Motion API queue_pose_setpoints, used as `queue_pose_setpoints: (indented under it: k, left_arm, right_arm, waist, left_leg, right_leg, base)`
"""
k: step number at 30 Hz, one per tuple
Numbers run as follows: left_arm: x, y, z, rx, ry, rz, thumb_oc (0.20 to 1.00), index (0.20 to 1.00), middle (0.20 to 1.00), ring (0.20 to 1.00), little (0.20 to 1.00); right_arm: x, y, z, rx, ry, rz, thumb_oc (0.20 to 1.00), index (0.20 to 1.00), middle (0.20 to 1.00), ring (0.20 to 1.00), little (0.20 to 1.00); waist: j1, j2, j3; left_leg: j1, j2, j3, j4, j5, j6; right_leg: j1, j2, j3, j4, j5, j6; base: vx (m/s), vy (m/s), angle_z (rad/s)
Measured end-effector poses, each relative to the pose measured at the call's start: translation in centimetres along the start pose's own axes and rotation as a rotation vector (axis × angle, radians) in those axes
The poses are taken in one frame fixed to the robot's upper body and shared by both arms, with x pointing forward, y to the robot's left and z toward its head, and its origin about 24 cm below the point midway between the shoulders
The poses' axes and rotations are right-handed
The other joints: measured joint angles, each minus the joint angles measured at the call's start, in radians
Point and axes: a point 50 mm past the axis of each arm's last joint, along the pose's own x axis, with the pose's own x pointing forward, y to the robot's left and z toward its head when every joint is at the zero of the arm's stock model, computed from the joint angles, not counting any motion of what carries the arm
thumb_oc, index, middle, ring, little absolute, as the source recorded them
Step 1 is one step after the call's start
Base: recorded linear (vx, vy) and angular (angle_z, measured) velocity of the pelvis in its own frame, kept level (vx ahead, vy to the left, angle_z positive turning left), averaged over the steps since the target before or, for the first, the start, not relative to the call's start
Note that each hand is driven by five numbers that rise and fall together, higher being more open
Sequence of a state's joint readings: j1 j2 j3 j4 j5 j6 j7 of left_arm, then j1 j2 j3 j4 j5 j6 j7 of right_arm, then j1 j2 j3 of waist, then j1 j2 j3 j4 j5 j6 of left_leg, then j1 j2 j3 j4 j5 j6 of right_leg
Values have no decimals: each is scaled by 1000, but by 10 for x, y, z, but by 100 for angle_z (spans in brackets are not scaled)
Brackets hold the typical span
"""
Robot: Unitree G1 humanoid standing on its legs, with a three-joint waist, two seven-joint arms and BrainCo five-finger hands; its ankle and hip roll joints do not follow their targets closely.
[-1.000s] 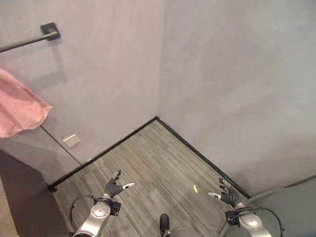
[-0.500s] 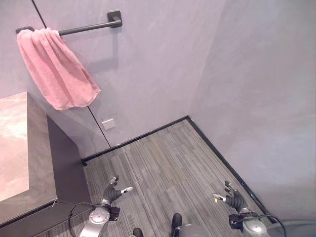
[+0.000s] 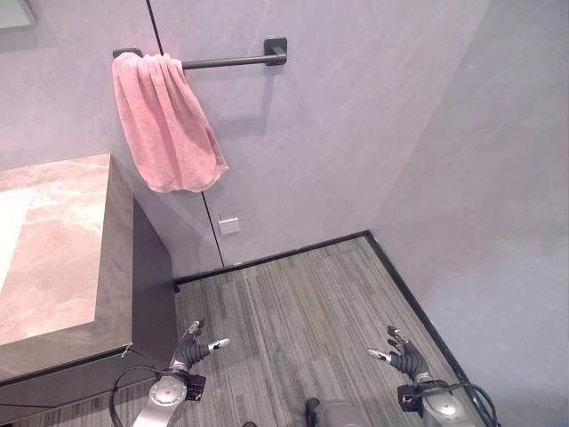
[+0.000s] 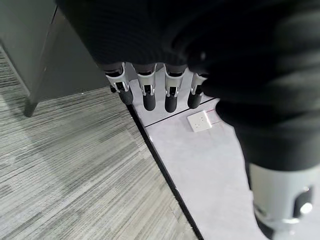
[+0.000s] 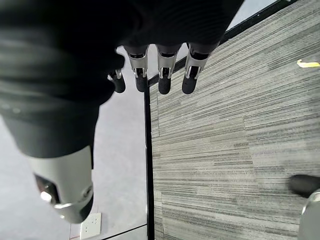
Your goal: Put brush and paste in cup on sink, flatten towel.
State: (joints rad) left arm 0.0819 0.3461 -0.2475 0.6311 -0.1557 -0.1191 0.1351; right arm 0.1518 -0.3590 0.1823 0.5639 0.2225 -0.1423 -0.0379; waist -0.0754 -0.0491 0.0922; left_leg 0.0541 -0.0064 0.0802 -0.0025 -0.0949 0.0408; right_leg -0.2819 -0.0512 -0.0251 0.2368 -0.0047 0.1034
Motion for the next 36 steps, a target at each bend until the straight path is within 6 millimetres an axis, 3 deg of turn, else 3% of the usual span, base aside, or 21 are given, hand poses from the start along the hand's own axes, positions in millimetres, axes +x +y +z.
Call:
queue_pose_setpoints:
  k: [3,5,8,9,12,13,15,17,19,20,21,23,26,28,30,31,32,33,36]
  left_arm:
    - [2,-6,3,-10,-6,-12,1000,1000,1000,1000,1000]
    - [4,-6,8,-9,-20,-11,1000,1000,1000,1000,1000]
    - [10,-5,18,-4,-50,-7,1000,1000,1000,1000,1000]
    - [12,-5,21,-4,-57,-6,1000,1000,1000,1000,1000]
    - [18,-4,29,5,-74,-4,1000,1000,1000,1000,1000]
    - [22,-1,36,12,-86,4,1000,1000,1000,1000,1000]
    - [22,1,35,14,-83,17,1000,1000,1000,1000,1000]
    - [24,4,39,17,-96,28,1000,1000,1000,1000,1000]
    - [25,7,41,18,-101,43,1000,1000,1000,1000,1000]
    - [24,8,40,19,-99,55,1000,1000,1000,1000,1000]
    - [24,8,38,19,-93,59,1000,1000,1000,1000,1000]
    - [23,8,32,21,-69,64,1000,1000,1000,1000,1000]
    - [20,8,23,21,-42,69,1000,1000,1000,1000,1000]
    - [17,8,16,21,-23,70,1000,1000,1000,1000,1000]
    - [12,6,7,23,4,63,1000,1000,1000,1000,1000]
    - [12,4,7,18,1,59,1000,1000,1000,1000,1000]
    - [12,6,8,20,1,62,1000,1000,1000,1000,1000]
    - [13,7,14,16,-28,64,1000,1000,1000,1000,1000]
    - [19,13,38,14,-111,81,1000,1000,1000,1000,1000]
  right_arm:
    - [0,-2,0,-6,1,-2,1000,1000,1000,1000,1000]
    - [0,-5,1,-15,-3,-4,1000,1000,1000,1000,1000]
    - [3,-9,8,-28,-26,-8,1000,1000,1000,1000,1000]
    - [4,-11,11,-33,-34,-10,1000,1000,1000,1000,1000]
    - [3,-11,13,-36,-47,-8,1000,1000,1000,1000,1000]
    - [2,-11,13,-37,-46,-8,1000,1000,1000,1000,1000]
    - [1,-15,13,-45,-45,-13,1000,1000,1000,1000,1000]
    - [1,-16,11,-51,-39,-16,1000,1000,1000,1000,1000]
    - [1,-17,12,-56,-42,-19,1000,1000,1000,1000,1000]
    - [2,-17,13,-57,-45,-20,1000,1000,1000,1000,1000]
    - [2,-16,14,-62,-45,-18,1000,1000,1000,1000,1000]
    - [4,-16,13,-94,-38,-16,1000,1000,1000,1000,1000]
    - [8,-18,17,-124,-45,-17,1000,1000,1000,1000,1000]
    - [8,-17,17,-128,-42,-10,1000,1000,1000,1000,1000]
    - [9,-18,19,-127,-48,-16,1000,1000,1000,1000,1000]
    - [7,-21,17,-120,-38,-26,1000,1000,1000,1000,1000]
    - [6,-17,14,-105,-30,-21,1000,1000,1000,1000,1000]
    - [3,-12,16,-79,-49,-10,1000,1000,1000,1000,1000]
    - [7,2,34,-40,-124,23,1000,1000,1000,1000,1000]
  waist:
    - [-26,30,18]
    - [-29,43,24]
    - [-36,49,25]
    - [-44,59,28]
    - [-58,49,27]
    - [-63,25,28]
    - [-53,25,27]
    - [-48,21,30]
    - [-44,21,30]
    - [-36,23,29]
    - [-21,25,28]
    - [-3,36,25]
    - [10,73,34]
    - [16,86,27]
    - [21,106,14]
    - [9,120,6]
    - [5,100,4]
    - [8,86,0]
    - [21,82,-2]
  left_leg:
    - [19,40,-44,-1,-5,-34]
    - [42,67,-50,2,-4,-47]
    - [46,90,-86,24,-9,-76]
    - [45,101,-102,35,-23,-99]
    - [-16,88,-139,135,-21,-154]
    - [-100,54,-153,265,11,-202]
    - [-123,44,-141,312,34,-200]
    - [-183,54,-52,371,37,-179]
    - [-207,47,19,274,22,-150]
    - [-215,42,21,208,28,-143]
    - [-218,44,21,146,45,-132]
    - [-222,79,16,-28,127,-154]
    - [-251,153,27,-74,182,-165]
    - [-231,153,28,-71,192,-166]
    - [-207,131,26,-68,218,-130]
    - [-190,106,14,-68,265,-92]
    - [-172,79,21,-57,250,-84]
    - [-152,44,46,-42,213,-52]
    - [-135,-1,100,-14,154,0]
  right_leg:
    - [73,36,-45,-71,29,-26]
    - [103,57,-69,-62,11,-54]
    - [123,83,-80,-41,-37,-64]
    - [128,93,-92,-33,-48,-74]
    - [126,84,-82,-22,-82,-85]
    - [128,69,-50,-31,-85,-87]
    - [142,59,-54,-38,-80,-107]
    - [165,47,-72,-73,-88,-138]
    - [196,44,-71,-134,-84,-131]
    - [207,45,-69,-154,-78,-131]
    - [221,47,-66,-169,-64,-126]
    - [259,64,-63,-224,-60,-124]
    - [322,105,-32,-262,-47,-139]
    - [363,106,3,-292,-52,-127]
    - [405,94,50,-299,-67,-121]
    - [430,79,57,-286,-98,-104]
    - [439,50,64,-277,-113,-92]
    - [432,10,75,-224,-140,-66]
    - [357,-53,74,-40,-189,-21]
  base:
    - [233,-105,41]
    - [250,-170,26]
    - [261,-168,21]
    - [212,-149,32]
    - [192,-194,55]
    - [169,-139,69]
    - [184,-81,50]
    - [278,-18,51]
    - [301,68,42]
    - [344,104,23]
    - [399,135,9]
    - [388,146,-12]
    - [330,134,-31]
    - [361,179,-59]
    - [457,294,-69]
    - [356,240,-25]
    - [319,240,-32]
    - [255,246,-25]
    - [227,249,-41]
